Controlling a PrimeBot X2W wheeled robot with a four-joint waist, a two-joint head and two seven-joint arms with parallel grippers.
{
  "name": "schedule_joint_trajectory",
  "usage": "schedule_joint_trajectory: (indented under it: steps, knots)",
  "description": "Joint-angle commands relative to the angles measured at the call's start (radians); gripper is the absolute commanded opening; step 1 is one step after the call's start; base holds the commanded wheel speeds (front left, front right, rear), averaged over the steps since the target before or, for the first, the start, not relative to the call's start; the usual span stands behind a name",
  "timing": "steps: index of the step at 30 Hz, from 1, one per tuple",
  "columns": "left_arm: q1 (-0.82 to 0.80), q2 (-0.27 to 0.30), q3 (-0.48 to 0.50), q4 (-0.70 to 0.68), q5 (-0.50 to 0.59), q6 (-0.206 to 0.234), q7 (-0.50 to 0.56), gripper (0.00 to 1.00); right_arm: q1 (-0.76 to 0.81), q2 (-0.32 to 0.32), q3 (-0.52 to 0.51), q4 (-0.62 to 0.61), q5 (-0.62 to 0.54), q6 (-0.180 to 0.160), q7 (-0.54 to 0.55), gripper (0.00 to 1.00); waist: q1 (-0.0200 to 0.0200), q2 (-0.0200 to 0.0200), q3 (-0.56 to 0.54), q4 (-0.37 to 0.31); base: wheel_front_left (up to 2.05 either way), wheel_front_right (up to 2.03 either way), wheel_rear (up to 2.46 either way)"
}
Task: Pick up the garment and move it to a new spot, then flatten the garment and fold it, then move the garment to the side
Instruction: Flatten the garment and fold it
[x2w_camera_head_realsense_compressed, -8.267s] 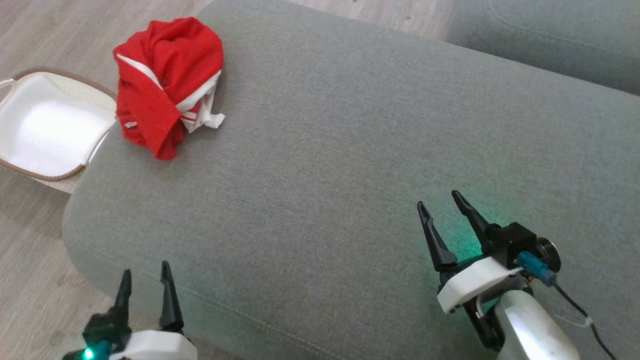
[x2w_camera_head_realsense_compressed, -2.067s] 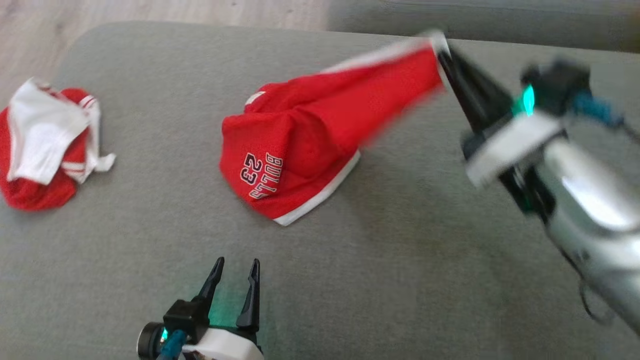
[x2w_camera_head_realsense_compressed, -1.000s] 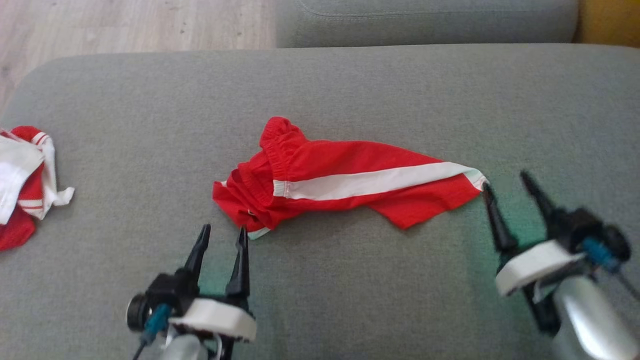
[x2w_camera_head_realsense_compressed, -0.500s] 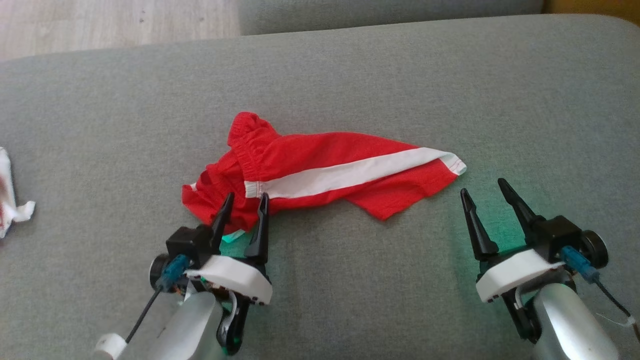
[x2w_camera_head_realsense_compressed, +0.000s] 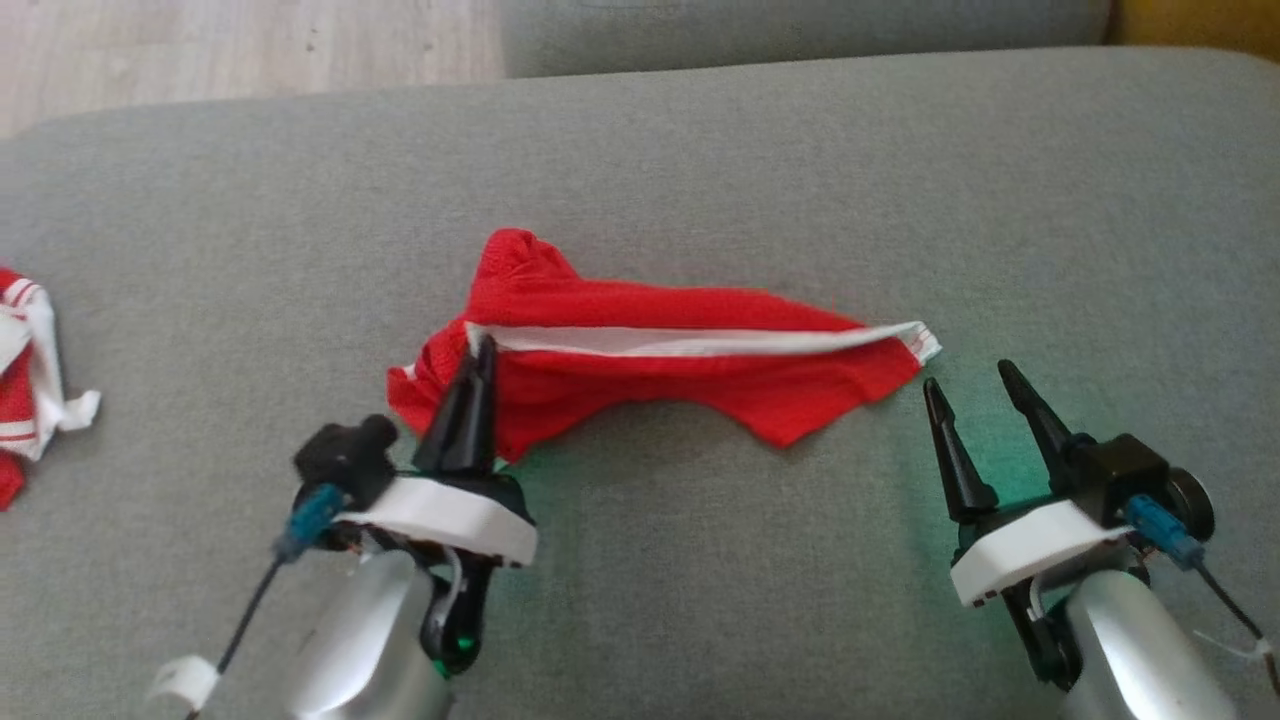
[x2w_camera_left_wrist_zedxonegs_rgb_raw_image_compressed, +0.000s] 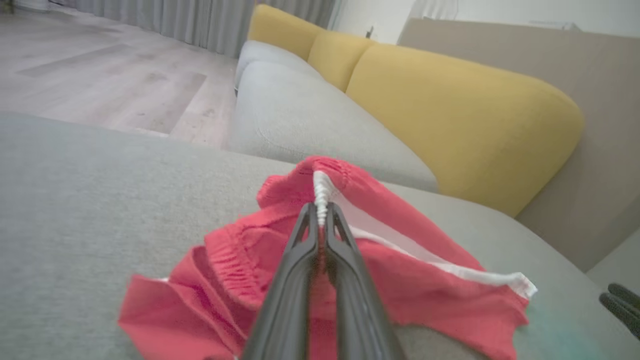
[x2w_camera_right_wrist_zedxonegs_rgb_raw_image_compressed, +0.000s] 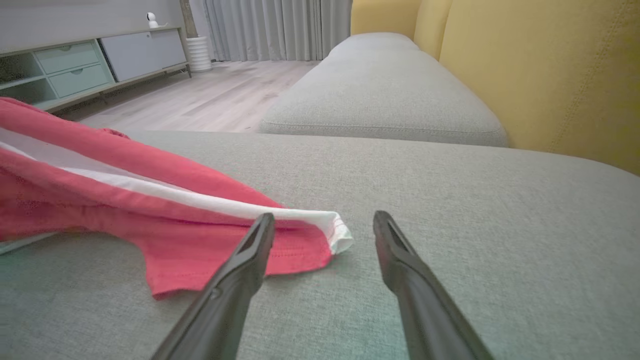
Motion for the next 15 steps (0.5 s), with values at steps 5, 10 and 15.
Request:
schedule_joint_trajectory:
  steps: [5,10,15]
  knots:
    - [0.041,0.01,0.101,-0.078,0.006,0.005,-0.01,0.0,0.005,0.011,0.003,-0.027,-0.003,0.008,-0.007,1.0,0.0,0.0,-0.023,0.035,0.0,0.0,0.0]
    - [0.077,0.01,0.141,-0.029,0.055,0.018,-0.01,0.0,0.014,0.03,-0.002,-0.031,-0.013,0.008,-0.007,1.0,0.0,0.0,-0.028,0.045,0.0,0.0,0.0]
    - [0.077,0.01,0.172,0.023,0.101,0.029,-0.01,0.84,0.019,0.045,-0.005,-0.043,-0.012,0.008,-0.007,1.0,0.0,0.0,-0.03,0.031,0.0,0.0,0.0]
